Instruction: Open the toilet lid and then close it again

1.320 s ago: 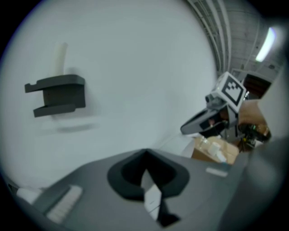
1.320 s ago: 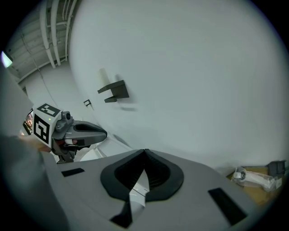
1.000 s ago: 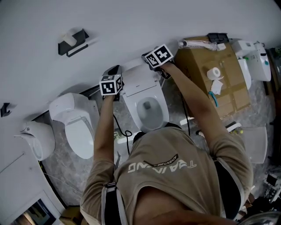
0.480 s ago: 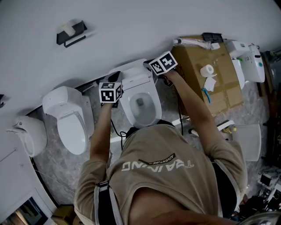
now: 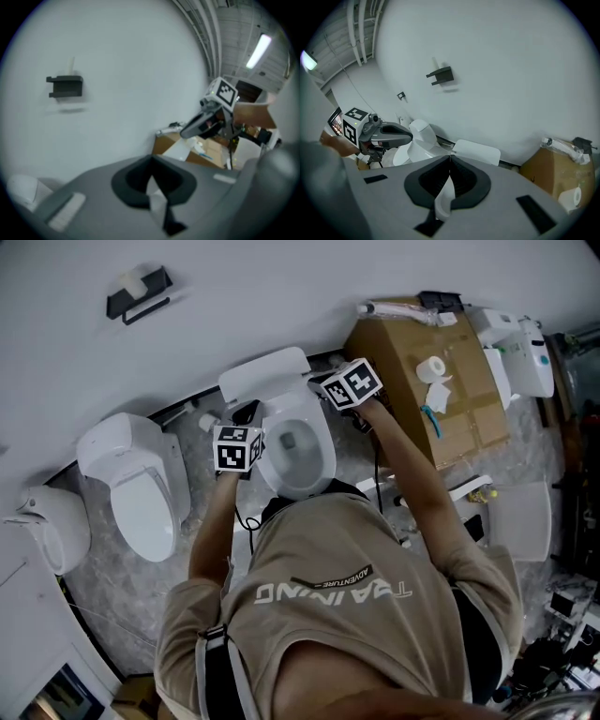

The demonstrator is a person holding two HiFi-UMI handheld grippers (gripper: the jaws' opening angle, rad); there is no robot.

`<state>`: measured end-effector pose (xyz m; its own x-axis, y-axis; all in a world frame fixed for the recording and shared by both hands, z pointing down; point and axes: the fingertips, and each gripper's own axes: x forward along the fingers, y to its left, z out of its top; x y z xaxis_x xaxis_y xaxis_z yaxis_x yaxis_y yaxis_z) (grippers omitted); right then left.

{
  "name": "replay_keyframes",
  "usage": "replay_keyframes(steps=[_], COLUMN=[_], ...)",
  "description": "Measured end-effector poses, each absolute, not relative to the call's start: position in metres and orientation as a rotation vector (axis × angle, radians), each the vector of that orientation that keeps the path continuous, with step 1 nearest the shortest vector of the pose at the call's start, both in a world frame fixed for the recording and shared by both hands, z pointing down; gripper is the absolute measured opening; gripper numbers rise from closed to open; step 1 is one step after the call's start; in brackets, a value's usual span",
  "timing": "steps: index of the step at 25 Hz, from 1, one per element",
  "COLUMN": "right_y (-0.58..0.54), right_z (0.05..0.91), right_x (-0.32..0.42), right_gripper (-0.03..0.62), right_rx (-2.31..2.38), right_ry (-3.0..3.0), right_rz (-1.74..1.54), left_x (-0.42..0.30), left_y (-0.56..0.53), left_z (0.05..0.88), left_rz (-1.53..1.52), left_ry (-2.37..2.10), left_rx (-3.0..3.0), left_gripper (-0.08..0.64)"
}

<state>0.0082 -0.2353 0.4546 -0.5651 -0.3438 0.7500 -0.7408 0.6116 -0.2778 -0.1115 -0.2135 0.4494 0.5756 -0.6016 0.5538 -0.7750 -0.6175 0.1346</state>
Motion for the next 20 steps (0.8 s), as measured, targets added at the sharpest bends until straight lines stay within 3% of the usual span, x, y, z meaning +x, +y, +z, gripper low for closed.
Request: replay_keyframes(steps=[20], right_y=[-0.119], right_z=[0.509], right_x=[0.026], right_gripper=[0.014], right_rx=[0.795], right_ry=[-2.167], right_rz=[0.882], left_x=[-0.095], left_y=[-0.102], left_z=[0.503], left_rz=[0.765], left_ry=[-1.078], left_rx=[2.278], left_gripper=[0.006])
